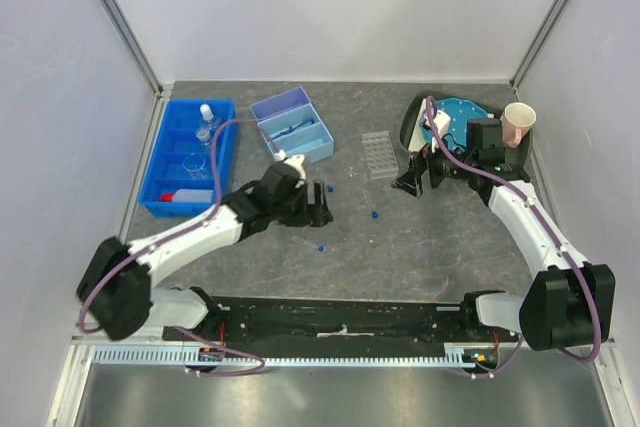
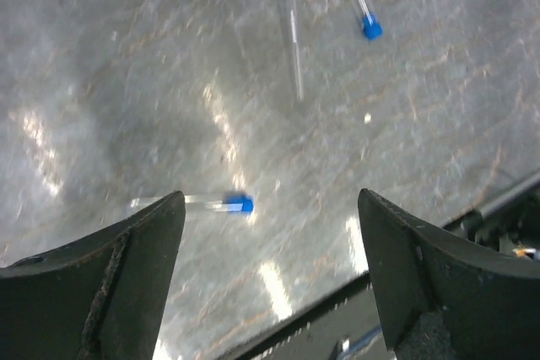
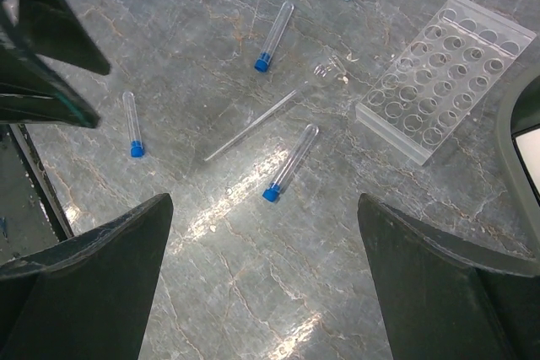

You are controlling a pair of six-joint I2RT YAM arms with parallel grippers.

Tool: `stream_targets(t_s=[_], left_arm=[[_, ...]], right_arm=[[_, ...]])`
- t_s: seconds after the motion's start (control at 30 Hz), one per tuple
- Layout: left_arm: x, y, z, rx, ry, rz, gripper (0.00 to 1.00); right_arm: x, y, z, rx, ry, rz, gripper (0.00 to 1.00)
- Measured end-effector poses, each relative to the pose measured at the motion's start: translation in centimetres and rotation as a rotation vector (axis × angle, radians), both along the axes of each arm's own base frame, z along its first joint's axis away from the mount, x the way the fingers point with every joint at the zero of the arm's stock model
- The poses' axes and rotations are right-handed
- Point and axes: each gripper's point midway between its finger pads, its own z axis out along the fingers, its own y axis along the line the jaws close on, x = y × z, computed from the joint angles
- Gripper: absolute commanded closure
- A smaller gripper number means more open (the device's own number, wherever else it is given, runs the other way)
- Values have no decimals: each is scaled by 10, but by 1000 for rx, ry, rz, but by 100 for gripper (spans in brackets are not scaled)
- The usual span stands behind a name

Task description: Organize the chemistry lab equipment

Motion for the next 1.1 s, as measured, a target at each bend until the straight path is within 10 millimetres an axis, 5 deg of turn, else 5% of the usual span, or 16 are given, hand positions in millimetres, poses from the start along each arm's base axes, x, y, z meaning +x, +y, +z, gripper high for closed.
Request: stream_targets(t_s=[0.17,0.47,0.73,1.1], left_arm=[[38,-38,-10,102,6,2,18],[95,-77,-34,261,4,-47,30],[112,-89,-62,353,44,-95,37],[123,-99,-75,389,54,-94,48]], right_arm=[[0,0,0,1,-1,2,2],[0,0,1,2,-4,1,2],[0,0,1,0,-5,0,2],[-1,0,1,-1,0,-1,2]])
